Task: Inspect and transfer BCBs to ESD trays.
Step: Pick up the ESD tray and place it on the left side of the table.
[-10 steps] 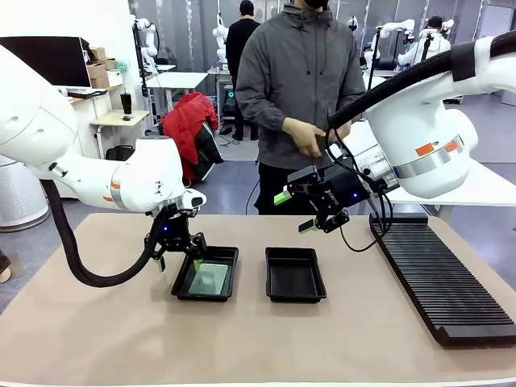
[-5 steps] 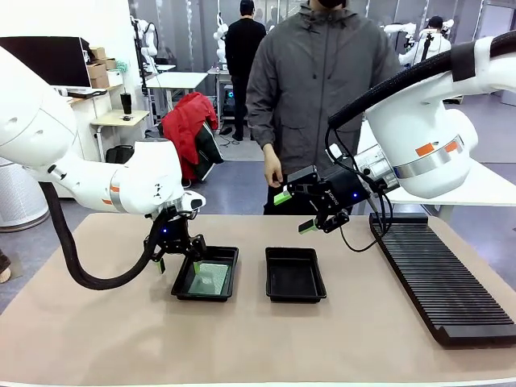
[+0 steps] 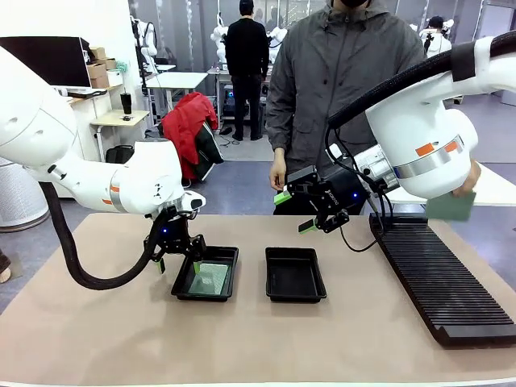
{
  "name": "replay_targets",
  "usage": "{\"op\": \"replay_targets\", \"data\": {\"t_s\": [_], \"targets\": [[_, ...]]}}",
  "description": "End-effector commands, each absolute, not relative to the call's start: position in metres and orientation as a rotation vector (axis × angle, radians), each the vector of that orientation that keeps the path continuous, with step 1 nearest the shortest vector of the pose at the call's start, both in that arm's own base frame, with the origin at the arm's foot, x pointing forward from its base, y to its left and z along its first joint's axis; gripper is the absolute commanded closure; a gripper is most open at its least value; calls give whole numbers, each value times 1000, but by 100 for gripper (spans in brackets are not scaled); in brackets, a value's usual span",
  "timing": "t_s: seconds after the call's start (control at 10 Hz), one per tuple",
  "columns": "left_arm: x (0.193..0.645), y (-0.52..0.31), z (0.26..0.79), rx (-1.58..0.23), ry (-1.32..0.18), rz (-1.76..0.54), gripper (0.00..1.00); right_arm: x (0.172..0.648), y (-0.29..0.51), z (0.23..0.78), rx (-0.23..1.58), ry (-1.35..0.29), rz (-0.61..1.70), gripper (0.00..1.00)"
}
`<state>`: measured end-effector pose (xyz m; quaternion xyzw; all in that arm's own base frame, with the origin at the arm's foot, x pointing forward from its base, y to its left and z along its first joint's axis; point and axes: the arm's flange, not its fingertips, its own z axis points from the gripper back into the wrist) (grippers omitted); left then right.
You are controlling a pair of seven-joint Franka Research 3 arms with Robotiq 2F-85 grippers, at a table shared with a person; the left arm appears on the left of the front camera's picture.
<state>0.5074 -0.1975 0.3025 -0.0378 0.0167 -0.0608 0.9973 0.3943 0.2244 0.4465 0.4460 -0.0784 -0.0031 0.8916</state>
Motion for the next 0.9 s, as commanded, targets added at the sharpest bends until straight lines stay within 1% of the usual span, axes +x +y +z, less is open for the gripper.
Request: {"op": "replay_targets", "data": {"t_s": [0.0, 0.1, 0.2, 0.8], "targets": [[507, -197, 302, -76, 33, -122, 0, 394, 225, 449, 919, -164, -20, 0], [507, -199, 303, -78, 18, -122, 3, 394, 225, 449, 919, -164, -20, 0], [506, -200, 304, -72, 4, -121, 8, 394, 225, 449, 919, -164, -20, 0], [506, -197, 304, -88, -21, -119, 45, 394, 225, 449, 919, -164, -20, 0]]}}
